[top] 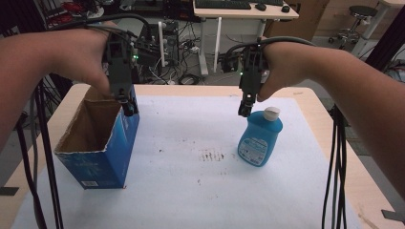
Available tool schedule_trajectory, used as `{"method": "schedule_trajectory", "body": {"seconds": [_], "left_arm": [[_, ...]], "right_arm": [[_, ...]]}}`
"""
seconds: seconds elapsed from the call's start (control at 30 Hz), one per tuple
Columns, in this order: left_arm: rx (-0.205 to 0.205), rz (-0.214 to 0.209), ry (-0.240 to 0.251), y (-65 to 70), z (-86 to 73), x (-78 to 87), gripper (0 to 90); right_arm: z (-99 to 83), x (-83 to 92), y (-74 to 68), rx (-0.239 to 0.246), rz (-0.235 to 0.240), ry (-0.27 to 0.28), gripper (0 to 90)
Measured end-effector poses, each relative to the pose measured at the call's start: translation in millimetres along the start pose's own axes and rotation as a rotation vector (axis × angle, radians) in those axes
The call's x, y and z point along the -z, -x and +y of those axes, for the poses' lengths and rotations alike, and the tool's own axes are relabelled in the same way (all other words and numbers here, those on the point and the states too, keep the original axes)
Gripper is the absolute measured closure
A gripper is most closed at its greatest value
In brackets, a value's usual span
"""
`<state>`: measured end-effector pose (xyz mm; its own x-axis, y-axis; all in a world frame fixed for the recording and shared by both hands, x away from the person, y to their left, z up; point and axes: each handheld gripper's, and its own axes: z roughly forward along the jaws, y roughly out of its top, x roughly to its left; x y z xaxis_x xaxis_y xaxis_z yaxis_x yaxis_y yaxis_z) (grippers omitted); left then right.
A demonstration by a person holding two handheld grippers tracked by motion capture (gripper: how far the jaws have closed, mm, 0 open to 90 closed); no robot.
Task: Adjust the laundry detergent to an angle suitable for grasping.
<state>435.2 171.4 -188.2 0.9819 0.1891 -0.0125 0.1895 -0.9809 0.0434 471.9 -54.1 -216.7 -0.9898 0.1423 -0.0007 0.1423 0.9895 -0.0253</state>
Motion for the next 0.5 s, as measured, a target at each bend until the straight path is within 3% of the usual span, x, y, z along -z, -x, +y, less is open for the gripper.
{"method": "schedule_trajectory", "body": {"seconds": [0.5], "left_arm": [[0.003,0.006,-0.006,2.4,2.7,1.1,1.6]], "right_arm": [[2.0,-2.0,-2.7,0.01,0.005,0.001,3.7]]}}
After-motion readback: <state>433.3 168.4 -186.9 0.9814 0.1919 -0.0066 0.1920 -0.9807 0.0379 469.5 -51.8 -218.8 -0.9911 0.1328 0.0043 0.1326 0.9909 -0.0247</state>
